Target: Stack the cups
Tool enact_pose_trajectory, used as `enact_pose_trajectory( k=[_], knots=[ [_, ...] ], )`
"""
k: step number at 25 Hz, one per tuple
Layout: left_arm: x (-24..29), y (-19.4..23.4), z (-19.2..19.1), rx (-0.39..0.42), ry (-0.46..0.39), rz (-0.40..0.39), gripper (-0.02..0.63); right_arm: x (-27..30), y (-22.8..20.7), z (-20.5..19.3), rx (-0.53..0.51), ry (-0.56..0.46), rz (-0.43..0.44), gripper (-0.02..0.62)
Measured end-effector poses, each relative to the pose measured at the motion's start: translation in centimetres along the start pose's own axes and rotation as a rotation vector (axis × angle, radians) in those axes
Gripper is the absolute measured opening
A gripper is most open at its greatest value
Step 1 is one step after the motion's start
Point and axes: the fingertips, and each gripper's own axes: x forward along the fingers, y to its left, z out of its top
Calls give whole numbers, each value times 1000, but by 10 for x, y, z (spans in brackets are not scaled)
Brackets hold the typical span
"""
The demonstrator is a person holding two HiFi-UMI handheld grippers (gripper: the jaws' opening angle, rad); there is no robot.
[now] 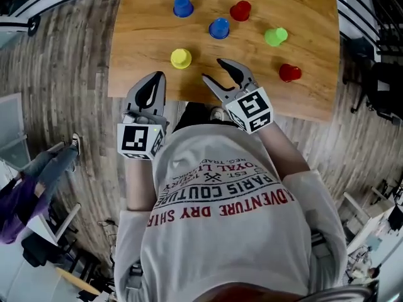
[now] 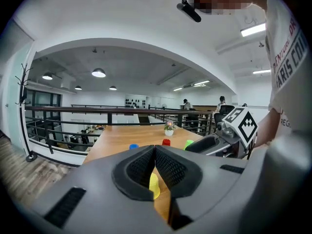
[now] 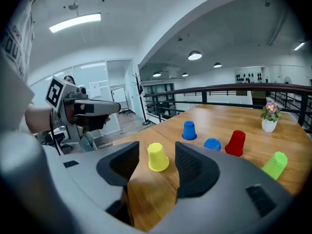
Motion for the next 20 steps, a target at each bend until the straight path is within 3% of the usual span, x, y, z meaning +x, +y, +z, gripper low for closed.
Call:
enact_pose_trajectory(
  k=[11, 20],
  knots=[
    [33, 61, -19, -9, 27, -74, 17, 101, 11, -33, -19, 183, 25, 277],
    [43, 85, -33, -11, 48, -111, 17, 134, 13, -45, -14, 225, -7, 281]
  ],
)
